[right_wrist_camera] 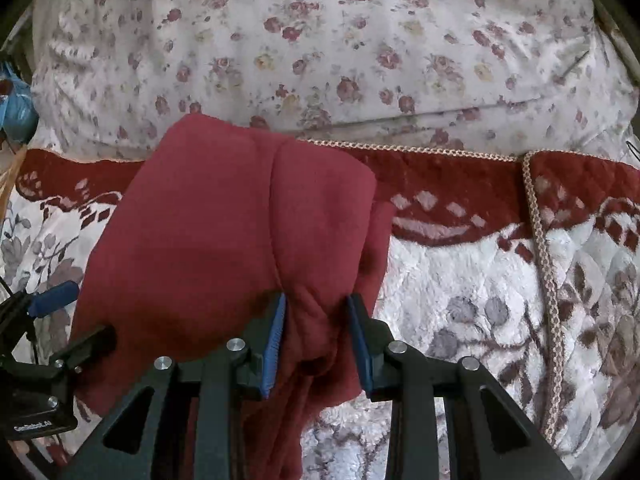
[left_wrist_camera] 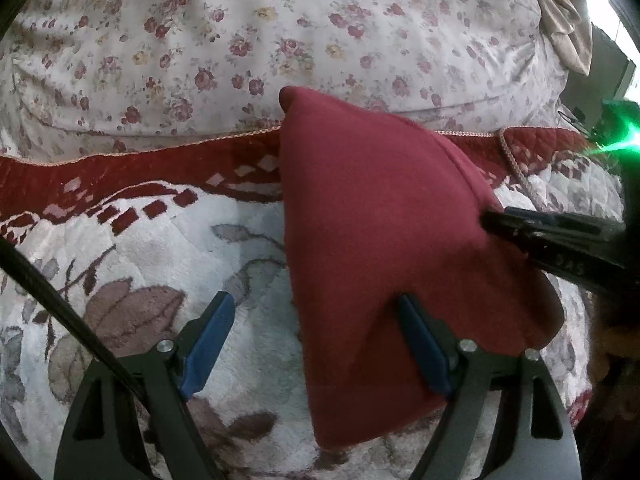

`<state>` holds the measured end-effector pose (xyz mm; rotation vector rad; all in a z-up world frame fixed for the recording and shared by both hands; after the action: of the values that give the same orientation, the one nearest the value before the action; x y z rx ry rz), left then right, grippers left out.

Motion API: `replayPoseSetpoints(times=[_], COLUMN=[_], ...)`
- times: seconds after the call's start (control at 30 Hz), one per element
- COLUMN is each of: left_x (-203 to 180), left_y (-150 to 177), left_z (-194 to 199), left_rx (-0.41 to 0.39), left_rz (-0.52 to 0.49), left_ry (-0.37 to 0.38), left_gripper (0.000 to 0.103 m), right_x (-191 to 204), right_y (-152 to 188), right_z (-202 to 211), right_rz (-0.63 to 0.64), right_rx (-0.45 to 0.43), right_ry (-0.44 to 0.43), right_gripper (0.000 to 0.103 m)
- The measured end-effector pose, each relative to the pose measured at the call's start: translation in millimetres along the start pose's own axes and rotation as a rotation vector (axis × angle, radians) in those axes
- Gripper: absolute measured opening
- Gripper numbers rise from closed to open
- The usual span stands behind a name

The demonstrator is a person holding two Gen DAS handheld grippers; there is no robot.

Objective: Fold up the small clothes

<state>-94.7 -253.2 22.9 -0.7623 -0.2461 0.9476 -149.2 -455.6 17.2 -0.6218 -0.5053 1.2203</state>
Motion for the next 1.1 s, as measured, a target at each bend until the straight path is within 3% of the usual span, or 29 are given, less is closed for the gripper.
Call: replayPoseSetpoints(times=[0.1,0.17,0.2,0.27,0.37,0.57,0.73,0.93,1.1], left_x=[0.3,0.9,0.4,1.4,2.6,6.4,12.4,11.7,9.6], left_y=[0.1,-0.1,-0.2,-0.6,-2.2,-5.0,-11.6,-24.5,-30.1], left_z=[0.3,0.6,0.4,0.4,0.5,-4.8,-11.9,-33.9,-61.8], left_rx=[-0.001,0.000,0.000,0.005,0.009,0.021,0.064,0.079,0.127], left_rz=[0.000,0.008,0.013,0.033,0.070,0.145,0.243,0.272,0.285], left_ry=[0.000,0.010,0.018,0.043,0.089,0.155,0.242,0.308,0.318], left_gripper=[0.083,0.083,0.083,0.084,0.088,0.089,0.092,0.096,0.096], right_x=[2.3,0.2,-1.9,-10.2,-28.7,-36.8,-44.5,-57.2,-47.3], right_y=[-3.4,-5.8,-6.8,-11.0,-16.7,-16.4,-12.4,-4.9,-10.5], right_z=[5.2,10.3,13.4,15.7,16.5,-4.3,-22.0,-50.0,-58.4], right_rz=[0.004,-0.028,-0.057,-0.117,-0.217,-0.272,-0.309,-0.450,-0.455], right_rx=[0.013,0.009,0.001,-0.009,-0.036,0.015,0.000,0.012,-0.012], right_ry=[-0.001,-0.026,-0.042,-0.058,-0.080,-0.113,-0.175,-0.348,-0.432], right_gripper=[0.033,0.039,0.043,0.068,0.079,0.084,0.093,0.095,0.097])
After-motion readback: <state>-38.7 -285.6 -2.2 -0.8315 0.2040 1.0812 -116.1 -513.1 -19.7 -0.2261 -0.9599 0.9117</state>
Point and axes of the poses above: each gripper's, at about its wrist camera, not at the fingertips, and z roughly against the way its jaws point, x to its left, y to its underside, the point moved 3 cm from there along -z, roughly the way its jaws point, and after that the axes turned 11 degrees about -x, right-handed, at the moved point
